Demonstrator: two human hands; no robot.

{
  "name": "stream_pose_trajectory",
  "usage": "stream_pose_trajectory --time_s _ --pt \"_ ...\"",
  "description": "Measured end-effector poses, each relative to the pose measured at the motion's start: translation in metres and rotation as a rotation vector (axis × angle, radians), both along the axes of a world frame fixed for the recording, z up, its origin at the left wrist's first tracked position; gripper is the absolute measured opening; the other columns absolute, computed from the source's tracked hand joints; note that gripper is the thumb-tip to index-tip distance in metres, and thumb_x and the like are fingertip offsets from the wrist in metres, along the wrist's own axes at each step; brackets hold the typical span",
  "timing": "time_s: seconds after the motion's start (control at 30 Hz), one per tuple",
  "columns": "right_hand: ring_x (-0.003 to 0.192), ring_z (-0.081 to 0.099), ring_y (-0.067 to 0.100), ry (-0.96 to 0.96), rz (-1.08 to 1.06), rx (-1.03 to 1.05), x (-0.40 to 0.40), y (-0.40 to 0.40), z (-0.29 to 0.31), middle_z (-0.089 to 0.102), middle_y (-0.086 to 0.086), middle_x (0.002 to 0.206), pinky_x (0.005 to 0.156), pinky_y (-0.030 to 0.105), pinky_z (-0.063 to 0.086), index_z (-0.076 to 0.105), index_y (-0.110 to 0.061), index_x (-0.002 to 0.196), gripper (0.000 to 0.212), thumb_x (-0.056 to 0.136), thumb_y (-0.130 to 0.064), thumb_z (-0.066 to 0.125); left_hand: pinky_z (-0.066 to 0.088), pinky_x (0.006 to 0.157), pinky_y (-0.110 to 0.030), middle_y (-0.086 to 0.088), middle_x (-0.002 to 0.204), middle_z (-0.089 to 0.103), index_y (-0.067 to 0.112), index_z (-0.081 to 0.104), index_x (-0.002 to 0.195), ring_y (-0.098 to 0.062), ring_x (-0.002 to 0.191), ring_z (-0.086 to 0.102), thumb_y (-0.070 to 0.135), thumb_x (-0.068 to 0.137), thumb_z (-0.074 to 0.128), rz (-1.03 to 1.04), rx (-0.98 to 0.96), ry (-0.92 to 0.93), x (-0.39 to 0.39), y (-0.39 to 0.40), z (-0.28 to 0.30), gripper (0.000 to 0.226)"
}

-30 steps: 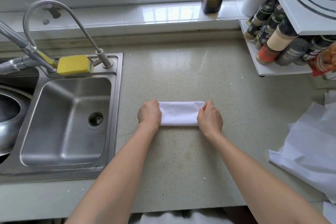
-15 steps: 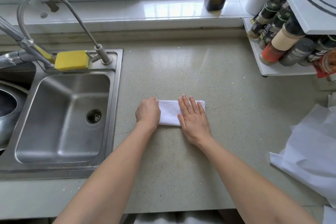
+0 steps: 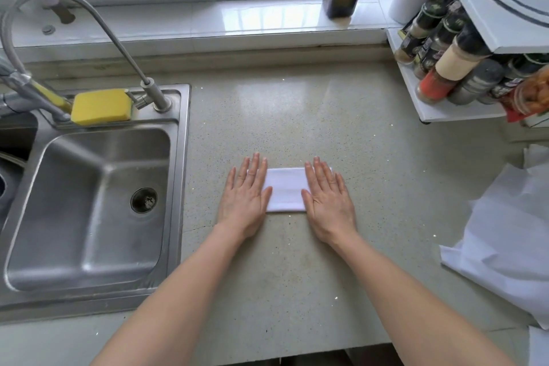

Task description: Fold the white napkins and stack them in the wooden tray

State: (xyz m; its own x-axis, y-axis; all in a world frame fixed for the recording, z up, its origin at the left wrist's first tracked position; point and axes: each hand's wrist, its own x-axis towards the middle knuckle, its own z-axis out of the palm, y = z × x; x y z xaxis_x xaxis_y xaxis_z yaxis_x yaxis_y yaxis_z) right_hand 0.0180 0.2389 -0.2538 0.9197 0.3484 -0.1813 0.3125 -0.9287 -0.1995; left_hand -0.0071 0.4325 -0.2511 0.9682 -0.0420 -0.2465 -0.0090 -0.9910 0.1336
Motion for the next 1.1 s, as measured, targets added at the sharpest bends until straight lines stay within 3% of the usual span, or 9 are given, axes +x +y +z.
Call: stream_pose_trajectory --time_s 0.17,0.27,0.33,0.5,0.57,0.67,0.77,0.9,1.1 --pt "0.146 -0.009 0.01 0.112 -0.053 -0.059 0.004 -0.022 0.023 -0.013 0.0 0.159 0.116 0.026 -0.009 -0.009 -0.014 0.151 0.057 0.103 -0.033 0.015 -0.011 0.117 -0.04 -0.001 0.159 -0.017 0.017 -0.013 0.151 -0.022 0.147 -0.012 0.041 0.103 0.011 -0.023 0.088 0.08 0.004 -0.004 0.016 0.059" --pt "0.141 0.021 0.023 0.075 -0.024 -0.122 0.014 -0.015 0.036 0.02 0.012 0.155 0.114 0.033 0.018 0.022 -0.003 0.147 0.049 0.1 -0.017 0.029 0.022 0.112 -0.038 -0.006 0.154 0.026 0.015 0.023 0.149 -0.027 0.137 0.028 0.042 0.1 0.034 0.025 0.072 0.012 0.013 -0.008 0.034 0.057" --pt "0.116 0.041 0.026 0.03 -0.004 -0.082 0.024 -0.01 0.041 0.044 0.011 0.13 0.094 0.034 0.036 0.045 -0.006 0.124 0.031 0.094 -0.009 0.038 0.035 0.097 -0.033 -0.007 0.131 0.045 0.014 0.043 0.132 -0.026 0.117 0.043 0.037 0.092 0.053 0.131 -0.035 0.002 0.021 -0.01 0.042 0.047" --pt "0.091 0.054 0.027 0.348 -0.155 0.083 0.048 -0.006 0.049 0.056 0.008 0.1 0.074 0.037 0.044 0.048 -0.011 0.102 0.013 0.09 -0.01 0.044 0.04 0.065 -0.03 -0.007 0.092 0.057 0.014 0.052 0.084 -0.026 0.084 0.052 0.017 0.083 0.06 0.502 -0.276 0.244 0.03 -0.018 0.056 0.008" --pt "0.084 0.054 0.024 0.408 -0.172 0.125 0.053 -0.009 0.046 0.055 0.004 0.09 0.068 0.034 0.042 0.05 -0.012 0.093 0.01 0.085 -0.008 0.047 0.034 0.056 -0.028 -0.004 0.075 0.051 0.014 0.048 0.071 -0.023 0.071 0.048 0.016 0.081 0.058 0.564 -0.36 0.237 0.024 -0.02 0.052 0.014" --pt "0.069 0.05 0.019 0.474 -0.292 0.492 0.053 -0.011 0.047 0.054 0.002 0.073 0.059 0.029 0.036 0.057 -0.007 0.079 0.002 0.078 -0.006 0.058 0.037 0.059 -0.028 -0.003 0.08 0.058 0.009 0.061 0.088 -0.021 0.075 0.052 0.022 0.082 0.061 0.762 -0.629 0.085 0.008 -0.011 0.05 0.014" --pt "0.07 0.057 0.018 0.593 -0.38 0.829 0.048 0.009 0.067 0.063 0.006 0.079 0.061 0.029 0.046 0.067 0.0 0.091 0.012 0.081 -0.005 0.066 0.043 0.064 -0.03 -0.005 0.085 0.064 0.008 0.064 0.095 -0.021 0.077 0.058 0.025 0.084 0.068 0.958 -0.871 -0.141 -0.02 0.006 0.061 0.02" --pt "0.065 0.058 0.015 0.794 -0.175 0.902 0.026 0.073 0.102 0.064 0.007 0.079 0.054 0.02 0.048 0.067 -0.002 0.097 0.024 0.075 0.007 0.066 0.041 0.067 -0.032 -0.01 0.08 0.06 0.002 0.059 0.091 -0.018 0.072 0.05 0.022 0.085 0.068 1.144 -0.94 -0.456 -0.075 0.038 0.086 0.023" --pt "0.072 0.061 0.023 0.953 0.211 0.763 -0.065 0.188 0.143 0.066 0.009 0.081 0.062 0.027 0.048 0.069 -0.004 0.095 0.024 0.074 0.008 0.068 0.043 0.066 -0.032 -0.009 0.082 0.062 0.004 0.059 0.086 -0.018 0.073 0.053 0.019 0.085 0.068 1.418 -0.808 -0.763 -0.211 0.096 0.125 0.018"
